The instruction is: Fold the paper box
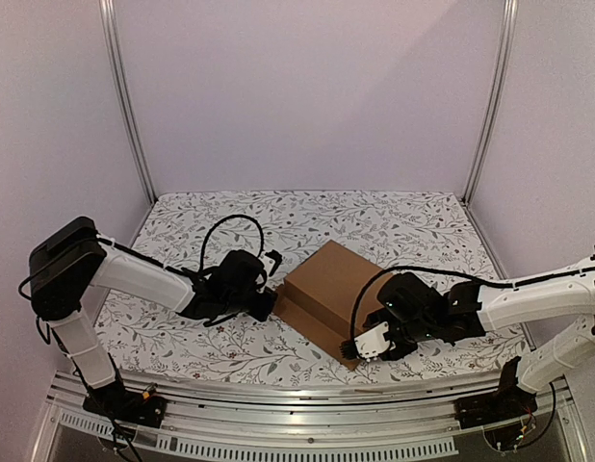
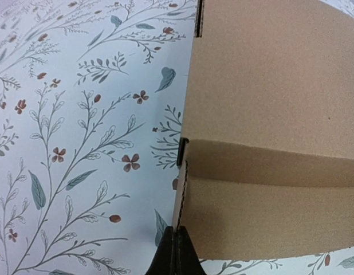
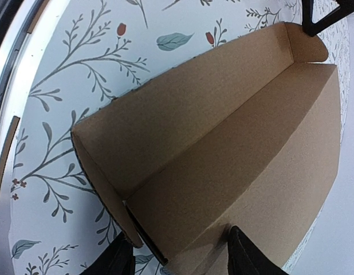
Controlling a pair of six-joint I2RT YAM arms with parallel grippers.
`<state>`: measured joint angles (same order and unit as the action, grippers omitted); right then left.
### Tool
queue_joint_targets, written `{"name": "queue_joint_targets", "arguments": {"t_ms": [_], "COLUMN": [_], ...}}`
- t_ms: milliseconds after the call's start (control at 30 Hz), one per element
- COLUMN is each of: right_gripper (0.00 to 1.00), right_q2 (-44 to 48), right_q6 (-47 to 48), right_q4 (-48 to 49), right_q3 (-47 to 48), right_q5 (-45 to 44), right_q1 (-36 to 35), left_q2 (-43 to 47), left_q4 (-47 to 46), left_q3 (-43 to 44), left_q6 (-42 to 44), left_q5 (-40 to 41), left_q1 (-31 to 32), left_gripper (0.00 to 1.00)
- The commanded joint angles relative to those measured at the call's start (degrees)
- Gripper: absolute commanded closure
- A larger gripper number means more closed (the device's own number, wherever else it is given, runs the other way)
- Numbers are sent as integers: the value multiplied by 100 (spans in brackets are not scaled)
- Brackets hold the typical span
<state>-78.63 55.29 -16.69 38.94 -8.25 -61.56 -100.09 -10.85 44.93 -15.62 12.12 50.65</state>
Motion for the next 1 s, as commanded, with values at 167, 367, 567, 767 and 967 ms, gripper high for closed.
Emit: {"name": "queue_joint_targets", "arguments": {"t_ms": [167, 367, 567, 767, 967], "right_gripper": [47, 47, 47, 48, 48], "right_q2": [-188, -188, -195, -197, -205], "right_q6": [-73, -37, -36, -38, -10], "right_q4": [-409, -441, -466, -484, -516], "right_q3": [-9, -9, -9, -13, -18], "right_q5": [356, 402, 399, 427, 479], "right_q1": [-38, -42, -39, -40, -35], "left_q2": [-106, -228, -211, -183, -357], "left_q4": [-25, 504, 744, 783, 805], "left_q3": [253, 686, 809, 717, 801], "left_q6": [57, 212, 170, 85, 93], "left_q5": [-147, -227, -249, -352, -435], "left_q1": [-108, -117, -190, -265, -308], "left_gripper": [100, 100, 100, 100, 100]}}
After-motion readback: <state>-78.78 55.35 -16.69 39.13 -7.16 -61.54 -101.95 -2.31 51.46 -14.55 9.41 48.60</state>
